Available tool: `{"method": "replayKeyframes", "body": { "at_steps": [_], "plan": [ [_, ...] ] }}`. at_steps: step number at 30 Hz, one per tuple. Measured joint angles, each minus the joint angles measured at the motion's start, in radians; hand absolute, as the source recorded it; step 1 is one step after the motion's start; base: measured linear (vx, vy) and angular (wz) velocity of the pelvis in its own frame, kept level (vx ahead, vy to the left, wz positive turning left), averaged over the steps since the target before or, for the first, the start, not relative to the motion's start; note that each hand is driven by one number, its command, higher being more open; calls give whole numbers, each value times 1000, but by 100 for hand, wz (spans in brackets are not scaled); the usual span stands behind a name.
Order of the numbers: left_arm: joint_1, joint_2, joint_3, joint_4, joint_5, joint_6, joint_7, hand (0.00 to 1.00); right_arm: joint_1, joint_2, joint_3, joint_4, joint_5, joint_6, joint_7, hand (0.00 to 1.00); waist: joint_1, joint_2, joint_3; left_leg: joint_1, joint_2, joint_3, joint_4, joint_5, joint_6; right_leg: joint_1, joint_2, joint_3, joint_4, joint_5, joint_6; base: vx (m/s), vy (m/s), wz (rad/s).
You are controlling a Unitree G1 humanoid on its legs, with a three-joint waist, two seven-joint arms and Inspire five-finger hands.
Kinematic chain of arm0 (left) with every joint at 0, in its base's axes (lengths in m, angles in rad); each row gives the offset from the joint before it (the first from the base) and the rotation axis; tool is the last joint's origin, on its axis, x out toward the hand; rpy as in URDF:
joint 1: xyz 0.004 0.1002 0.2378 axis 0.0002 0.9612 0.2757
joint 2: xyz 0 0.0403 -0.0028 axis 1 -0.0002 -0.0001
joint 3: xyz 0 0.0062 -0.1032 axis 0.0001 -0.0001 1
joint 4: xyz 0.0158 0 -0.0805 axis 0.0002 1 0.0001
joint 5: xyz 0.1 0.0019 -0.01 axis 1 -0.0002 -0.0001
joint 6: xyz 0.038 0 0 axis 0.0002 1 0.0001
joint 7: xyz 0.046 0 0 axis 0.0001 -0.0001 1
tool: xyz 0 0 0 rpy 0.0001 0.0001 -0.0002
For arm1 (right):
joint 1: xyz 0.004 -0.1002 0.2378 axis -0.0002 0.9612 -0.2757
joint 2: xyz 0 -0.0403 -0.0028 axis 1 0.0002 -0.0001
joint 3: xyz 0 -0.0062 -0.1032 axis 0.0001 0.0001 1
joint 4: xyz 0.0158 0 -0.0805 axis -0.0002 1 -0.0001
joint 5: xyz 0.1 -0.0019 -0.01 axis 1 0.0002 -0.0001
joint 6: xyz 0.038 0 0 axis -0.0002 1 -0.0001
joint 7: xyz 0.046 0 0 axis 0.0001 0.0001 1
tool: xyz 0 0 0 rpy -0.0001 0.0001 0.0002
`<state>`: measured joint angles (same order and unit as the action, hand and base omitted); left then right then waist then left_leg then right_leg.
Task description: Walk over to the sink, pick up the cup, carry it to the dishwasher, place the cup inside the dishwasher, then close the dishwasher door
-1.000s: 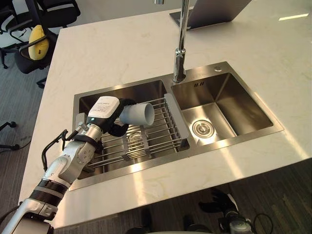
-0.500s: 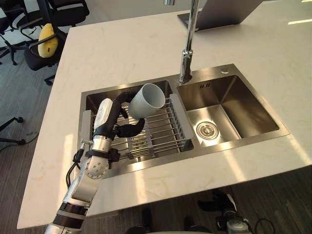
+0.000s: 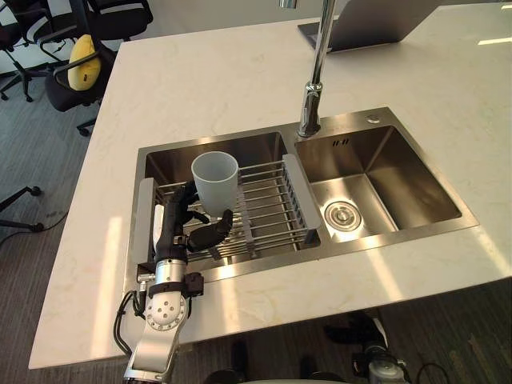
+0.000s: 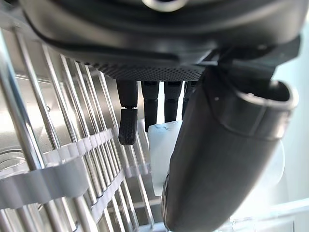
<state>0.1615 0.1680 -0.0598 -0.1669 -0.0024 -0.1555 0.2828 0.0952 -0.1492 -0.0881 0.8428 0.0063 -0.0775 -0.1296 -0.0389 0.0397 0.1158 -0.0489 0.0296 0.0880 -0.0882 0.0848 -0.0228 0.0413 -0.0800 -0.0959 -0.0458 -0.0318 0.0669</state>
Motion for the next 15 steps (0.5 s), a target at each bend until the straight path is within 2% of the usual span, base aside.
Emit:
{"method": "replayKeyframes", "body": {
  "at_steps": [8, 15],
  "plan": [
    [13, -42, 15, -116, -20, -2, 3, 30, 28, 21, -26, -8, 0, 0, -7, 90, 2, -30, -18, -3, 3, 8, 0, -8, -3, -16, 1, 13, 24, -17, -2, 4, -2, -3],
    [13, -72, 15, -154, -58, -4, 26, 30, 34, 28, -25, -8, 0, 0, -11, 90, 1, -32, -26, -2, 5, 18, 0, -9, -2, -24, 2, 24, 34, -20, -2, -9, -5, -4]
  ]
}}
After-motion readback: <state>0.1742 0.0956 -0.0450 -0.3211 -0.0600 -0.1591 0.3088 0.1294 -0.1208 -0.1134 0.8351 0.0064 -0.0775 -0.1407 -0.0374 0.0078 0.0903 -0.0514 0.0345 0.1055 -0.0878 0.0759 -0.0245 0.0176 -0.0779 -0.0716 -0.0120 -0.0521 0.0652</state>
